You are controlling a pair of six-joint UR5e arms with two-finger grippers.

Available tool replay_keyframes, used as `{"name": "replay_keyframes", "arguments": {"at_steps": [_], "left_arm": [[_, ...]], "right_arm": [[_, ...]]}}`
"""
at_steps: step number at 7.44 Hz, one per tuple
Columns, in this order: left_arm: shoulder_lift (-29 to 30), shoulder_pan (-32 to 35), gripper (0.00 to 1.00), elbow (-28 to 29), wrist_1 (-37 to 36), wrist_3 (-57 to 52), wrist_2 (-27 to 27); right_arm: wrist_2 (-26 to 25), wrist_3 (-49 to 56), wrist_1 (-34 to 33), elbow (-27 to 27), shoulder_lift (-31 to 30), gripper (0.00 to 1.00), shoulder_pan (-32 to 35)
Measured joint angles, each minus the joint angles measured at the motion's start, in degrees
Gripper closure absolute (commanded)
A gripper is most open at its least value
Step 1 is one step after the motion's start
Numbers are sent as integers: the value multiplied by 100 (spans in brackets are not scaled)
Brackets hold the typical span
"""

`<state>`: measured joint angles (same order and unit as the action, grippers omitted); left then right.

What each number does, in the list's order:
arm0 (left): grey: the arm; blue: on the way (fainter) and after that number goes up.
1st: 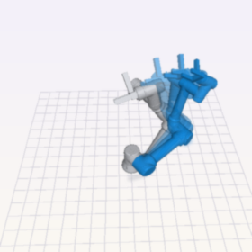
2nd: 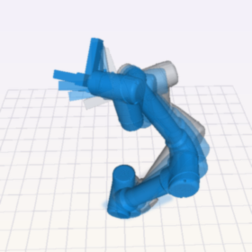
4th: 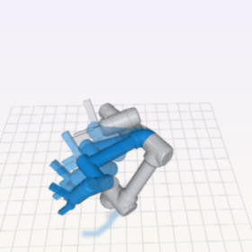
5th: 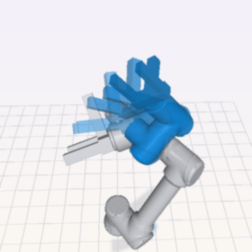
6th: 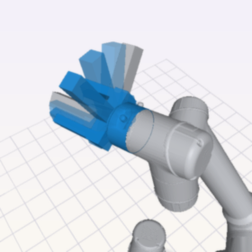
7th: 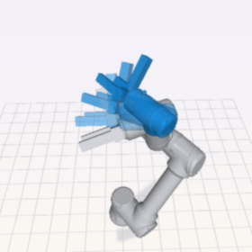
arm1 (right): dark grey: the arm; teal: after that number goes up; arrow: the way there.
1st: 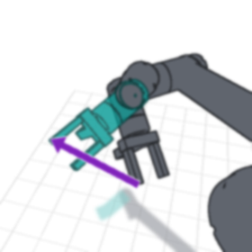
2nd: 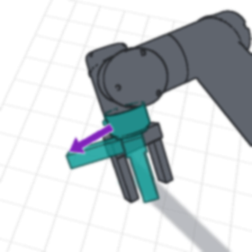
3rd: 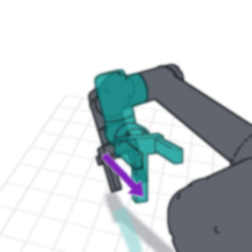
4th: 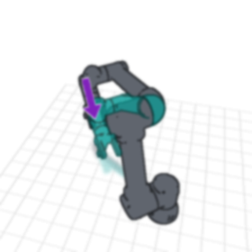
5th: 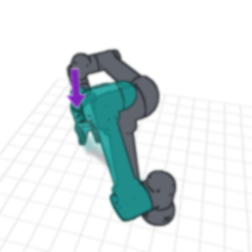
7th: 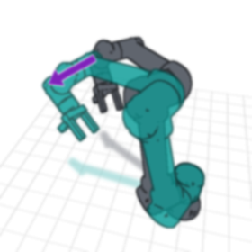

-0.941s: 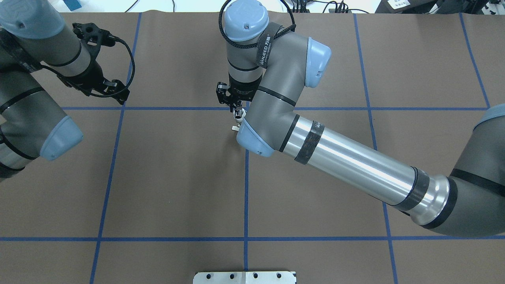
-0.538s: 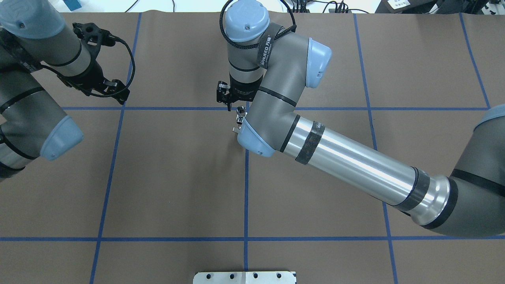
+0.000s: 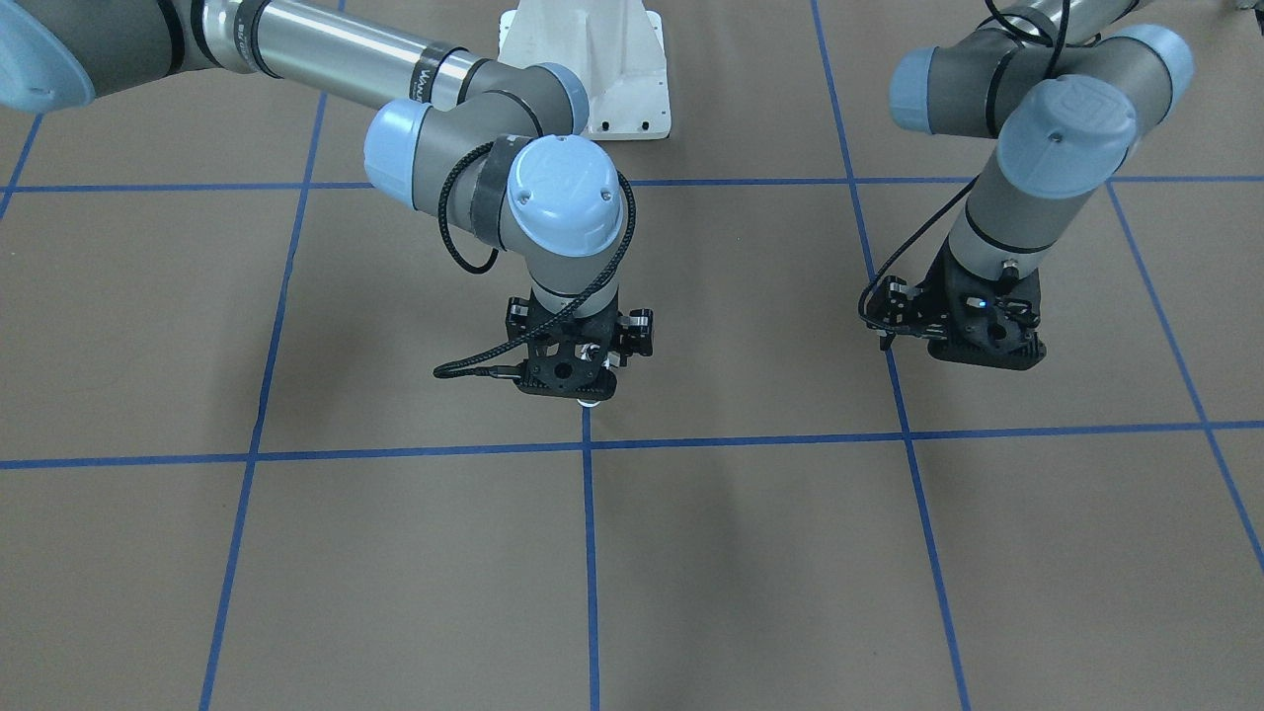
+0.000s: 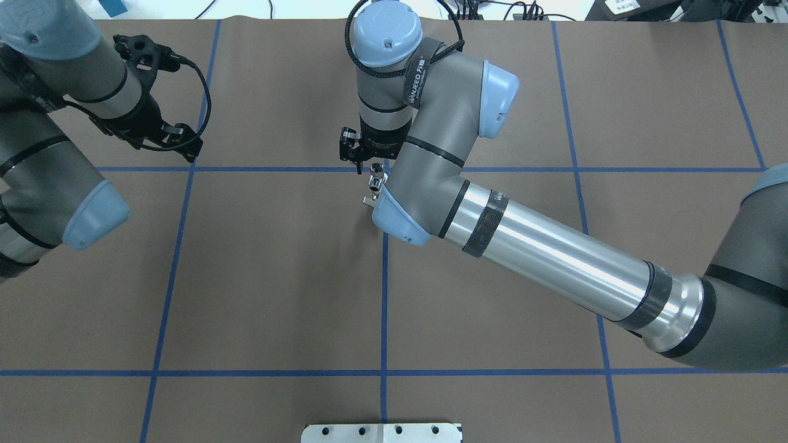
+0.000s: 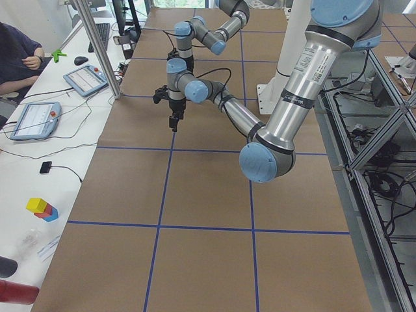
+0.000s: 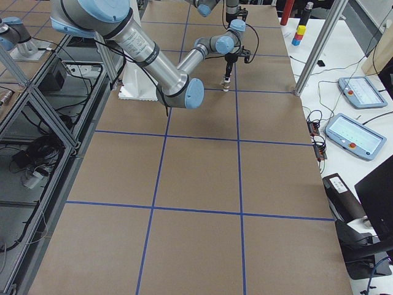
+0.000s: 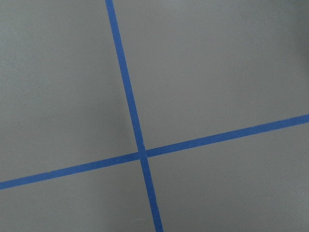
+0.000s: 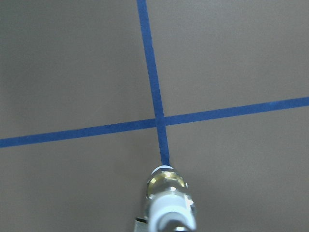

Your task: Assemble PPR valve and pipe with both arms

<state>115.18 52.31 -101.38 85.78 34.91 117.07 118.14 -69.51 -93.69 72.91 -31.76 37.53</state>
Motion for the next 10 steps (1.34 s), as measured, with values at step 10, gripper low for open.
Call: {"name": "replay_keyframes", "arguments": {"at_steps": [10], "left_arm": [[-359, 353, 0, -419, -3, -75, 15]], "right_arm": [[335, 991, -1411, 2498, -1233, 1, 1132]]}}
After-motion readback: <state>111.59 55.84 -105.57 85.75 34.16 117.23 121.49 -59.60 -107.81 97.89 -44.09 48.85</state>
